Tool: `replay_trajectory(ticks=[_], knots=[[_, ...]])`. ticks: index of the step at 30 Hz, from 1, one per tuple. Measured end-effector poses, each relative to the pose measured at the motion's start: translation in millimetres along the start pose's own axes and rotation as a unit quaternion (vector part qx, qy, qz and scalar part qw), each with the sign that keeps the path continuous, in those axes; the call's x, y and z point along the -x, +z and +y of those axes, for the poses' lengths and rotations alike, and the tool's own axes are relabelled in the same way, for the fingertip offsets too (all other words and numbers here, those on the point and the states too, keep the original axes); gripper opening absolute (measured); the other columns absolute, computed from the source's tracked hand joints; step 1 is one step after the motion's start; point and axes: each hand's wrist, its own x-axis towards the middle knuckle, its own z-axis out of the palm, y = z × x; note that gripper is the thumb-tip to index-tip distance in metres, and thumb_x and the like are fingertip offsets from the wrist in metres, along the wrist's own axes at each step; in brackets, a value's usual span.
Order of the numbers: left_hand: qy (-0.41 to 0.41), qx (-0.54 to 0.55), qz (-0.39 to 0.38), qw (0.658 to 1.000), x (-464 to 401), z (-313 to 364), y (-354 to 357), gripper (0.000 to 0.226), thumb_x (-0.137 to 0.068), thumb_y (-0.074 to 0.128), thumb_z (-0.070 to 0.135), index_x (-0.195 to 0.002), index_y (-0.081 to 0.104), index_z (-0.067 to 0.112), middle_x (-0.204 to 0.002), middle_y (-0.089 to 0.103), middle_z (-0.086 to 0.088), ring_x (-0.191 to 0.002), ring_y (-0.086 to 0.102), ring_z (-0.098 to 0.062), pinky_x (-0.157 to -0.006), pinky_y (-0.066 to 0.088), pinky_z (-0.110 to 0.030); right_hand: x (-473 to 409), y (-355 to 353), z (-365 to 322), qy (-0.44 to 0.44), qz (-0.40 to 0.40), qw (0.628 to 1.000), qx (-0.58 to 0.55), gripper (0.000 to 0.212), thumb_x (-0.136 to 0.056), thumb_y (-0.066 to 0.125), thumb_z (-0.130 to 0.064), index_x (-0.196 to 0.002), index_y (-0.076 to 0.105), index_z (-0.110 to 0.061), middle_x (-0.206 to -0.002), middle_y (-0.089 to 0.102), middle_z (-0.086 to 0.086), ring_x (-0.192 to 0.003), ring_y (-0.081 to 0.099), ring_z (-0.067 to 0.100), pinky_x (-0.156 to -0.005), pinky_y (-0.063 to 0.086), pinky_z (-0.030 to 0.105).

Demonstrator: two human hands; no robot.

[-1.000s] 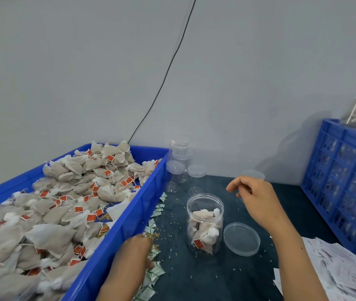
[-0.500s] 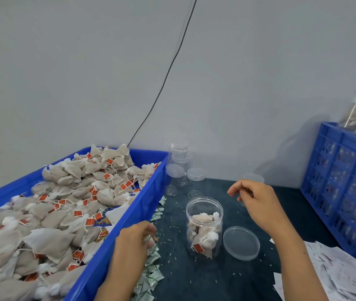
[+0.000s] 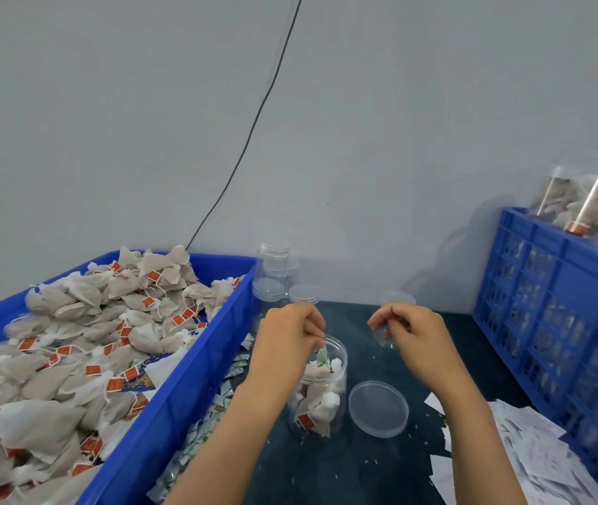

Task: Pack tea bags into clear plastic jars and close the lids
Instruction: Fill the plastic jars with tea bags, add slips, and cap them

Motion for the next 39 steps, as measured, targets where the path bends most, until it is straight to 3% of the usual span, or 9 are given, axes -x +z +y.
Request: replay_trajectory(ticks=[5, 10, 17, 22, 26, 29, 32, 35, 39], knots=[[-0.013, -0.114, -0.034, 0.993, -13.5, -7.0, 13.1, 0.018, -0.084, 0.060, -0.001, -0.089, 0.070, 0.014, -0.079, 0.073, 0.000, -0.081, 0.068, -0.014, -0.086, 0.054, -0.032, -1.2, -7.8, 10.8, 0.027, 0.004, 1.000, 0.015, 0.042, -0.088, 0.042, 0.004, -0.075, 0.070, -0.024, -0.081, 0.069, -0.009, -0.075, 0.062, 0.012, -0.069, 0.050, 0.027], [0.026, -0.191, -0.037, 0.981, -13.8, -7.6, 16.5, 0.022, -0.083, 0.056, 0.004, -0.093, 0.069, 0.018, -0.088, 0.072, 0.001, -0.088, 0.065, -0.018, -0.082, 0.051, -0.033, 8.2, -30.8, 43.7, 0.120, 0.056, 0.991, 0.013, 0.040, -0.091, 0.041, 0.004, -0.074, 0.069, -0.019, -0.082, 0.069, -0.004, -0.073, 0.063, 0.013, -0.065, 0.046, 0.024], [0.068, 0.034, 0.095, 0.993, 3.2, -30.8, 13.2, 0.024, -0.078, 0.078, 0.021, -0.098, 0.065, 0.023, -0.092, 0.067, 0.016, -0.088, 0.062, 0.003, -0.082, 0.046, -0.016, 29.7, -55.0, 82.6, 0.200, 0.052, 0.976, 0.071, 0.038, -0.088, 0.041, 0.009, -0.077, 0.067, -0.016, -0.086, 0.068, 0.001, -0.080, 0.062, 0.017, -0.072, 0.050, 0.032], [-0.029, 0.279, 0.056, 0.958, 24.6, -51.5, 40.0, 0.046, -0.082, 0.071, 0.016, -0.122, 0.048, 0.019, -0.119, 0.056, 0.005, -0.115, 0.056, -0.012, -0.101, 0.043, -0.027, 39.5, -43.4, 107.9, 0.210, -0.003, 0.968, 0.140, 0.025, -0.091, 0.051, 0.000, -0.099, 0.067, -0.018, -0.105, 0.067, -0.001, -0.095, 0.063, 0.015, -0.087, 0.051, 0.034], [-0.026, 0.328, 0.049, 0.943, 35.0, -59.3, 61.9, 0.075, -0.073, 0.079, 0.012, -0.131, 0.035, 0.026, -0.123, 0.047, 0.017, -0.120, 0.050, -0.002, -0.089, 0.039, -0.004, 40.5, -25.4, 123.0, 0.205, -0.037, 0.966, 0.152, 0.031, -0.089, 0.065, -0.010, -0.119, 0.062, -0.015, -0.121, 0.060, 0.000, -0.105, 0.057, 0.015, -0.094, 0.047, 0.032], [-0.020, 0.343, 0.030, 0.939, 41.3, -66.5, 72.7, 0.104, -0.054, 0.087, 0.019, -0.136, 0.025, 0.032, -0.126, 0.043, 0.023, -0.111, 0.051, 0.017, -0.086, 0.044, -0.004, 38.6, -19.1, 132.5, 0.234, -0.054, 0.959, 0.152, 0.045, -0.086, 0.071, -0.015, -0.128, 0.055, -0.017, -0.128, 0.054, -0.001, -0.115, 0.053, 0.017, -0.099, 0.043, 0.035], [-0.019, 0.347, 0.038, 0.937, 42.1, -75.6, 81.5, 0.106, -0.054, 0.089, 0.004, -0.136, 0.026, 0.029, -0.127, 0.050, 0.011, -0.105, 0.057, 0.013, -0.083, 0.046, -0.006, 33.1, -19.3, 138.4, 0.278, -0.043, 0.952, 0.116, 0.053, -0.082, 0.075, -0.013, -0.130, 0.053, -0.017, -0.129, 0.052, 0.002, -0.117, 0.051, 0.020, -0.101, 0.042, 0.036], [-0.013, 0.340, 0.043, 0.939, 40.7, -81.0, 85.7, 0.098, -0.054, 0.089, 0.001, -0.129, 0.033, 0.030, -0.129, 0.051, 0.007, -0.106, 0.058, 0.009, -0.084, 0.048, -0.009, 21.3, -21.1, 141.0, 0.302, -0.061, 0.942, 0.131, 0.055, -0.078, 0.079, -0.011, -0.127, 0.055, -0.013, -0.119, 0.054, 0.004, -0.112, 0.052, 0.022, -0.094, 0.045, 0.034], [-0.011, 0.339, 0.032, 0.940, 43.0, -86.1, 88.6, 0.092, -0.050, 0.091, 0.015, -0.121, 0.036, 0.036, -0.126, 0.053, 0.013, -0.105, 0.058, 0.011, -0.080, 0.046, -0.006, 9.0, -23.5, 135.5, 0.325, -0.084, 0.931, 0.146, 0.033, -0.075, 0.081, -0.009, -0.100, 0.060, -0.015, -0.100, 0.057, 0.000, -0.084, 0.057, 0.012, -0.066, 0.044, 0.023]])
